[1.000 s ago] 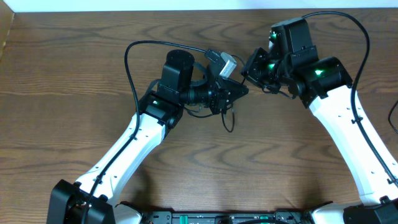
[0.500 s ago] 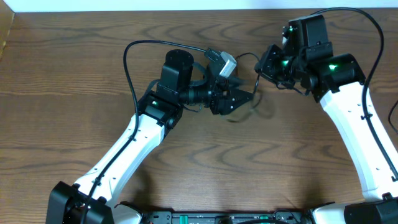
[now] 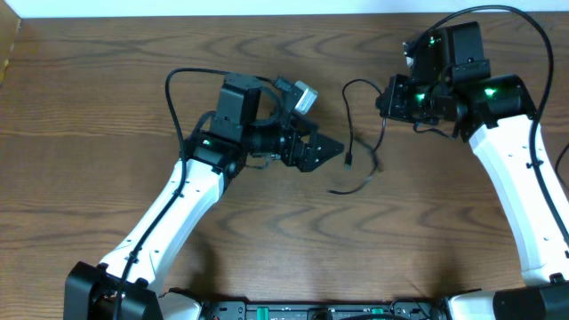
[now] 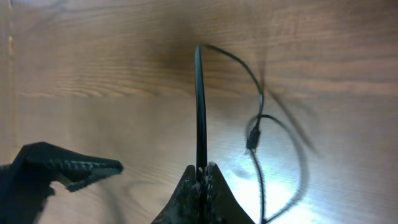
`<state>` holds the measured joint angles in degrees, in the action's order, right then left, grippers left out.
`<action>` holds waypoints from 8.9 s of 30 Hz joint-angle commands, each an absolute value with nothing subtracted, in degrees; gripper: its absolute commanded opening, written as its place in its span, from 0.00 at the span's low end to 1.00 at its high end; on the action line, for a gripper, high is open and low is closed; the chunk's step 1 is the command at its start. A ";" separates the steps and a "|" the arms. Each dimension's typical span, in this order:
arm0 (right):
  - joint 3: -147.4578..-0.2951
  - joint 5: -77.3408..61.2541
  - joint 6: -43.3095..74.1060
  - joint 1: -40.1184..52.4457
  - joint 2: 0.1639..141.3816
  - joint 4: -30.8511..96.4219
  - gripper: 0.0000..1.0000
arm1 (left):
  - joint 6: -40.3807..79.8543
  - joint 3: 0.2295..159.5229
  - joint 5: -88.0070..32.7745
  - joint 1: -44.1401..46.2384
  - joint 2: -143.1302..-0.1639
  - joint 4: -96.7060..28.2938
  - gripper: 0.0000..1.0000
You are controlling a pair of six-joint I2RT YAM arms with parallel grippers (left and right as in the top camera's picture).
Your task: Untangle cables
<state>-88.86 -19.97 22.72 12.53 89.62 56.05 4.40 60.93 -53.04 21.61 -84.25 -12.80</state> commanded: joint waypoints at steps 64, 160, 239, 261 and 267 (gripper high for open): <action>-119.35 -13.56 1.78 -15.00 97.19 60.90 0.01 | 5.80 60.86 -23.33 2.74 -57.56 -26.89 0.98; -136.92 7.35 9.80 -38.59 137.23 53.21 0.37 | 3.27 60.86 -42.46 14.61 -59.48 -16.64 0.98; -110.08 -2.11 13.63 -24.71 131.02 47.75 0.99 | 2.35 60.86 -45.87 14.61 -58.72 -20.29 0.98; -111.70 -2.07 11.25 -37.12 138.34 42.28 0.99 | 2.42 60.86 -45.45 14.61 -58.72 -19.35 0.98; -121.69 -15.62 10.07 -37.08 138.32 47.57 0.99 | 3.29 60.86 -45.50 14.61 -58.72 -19.22 0.98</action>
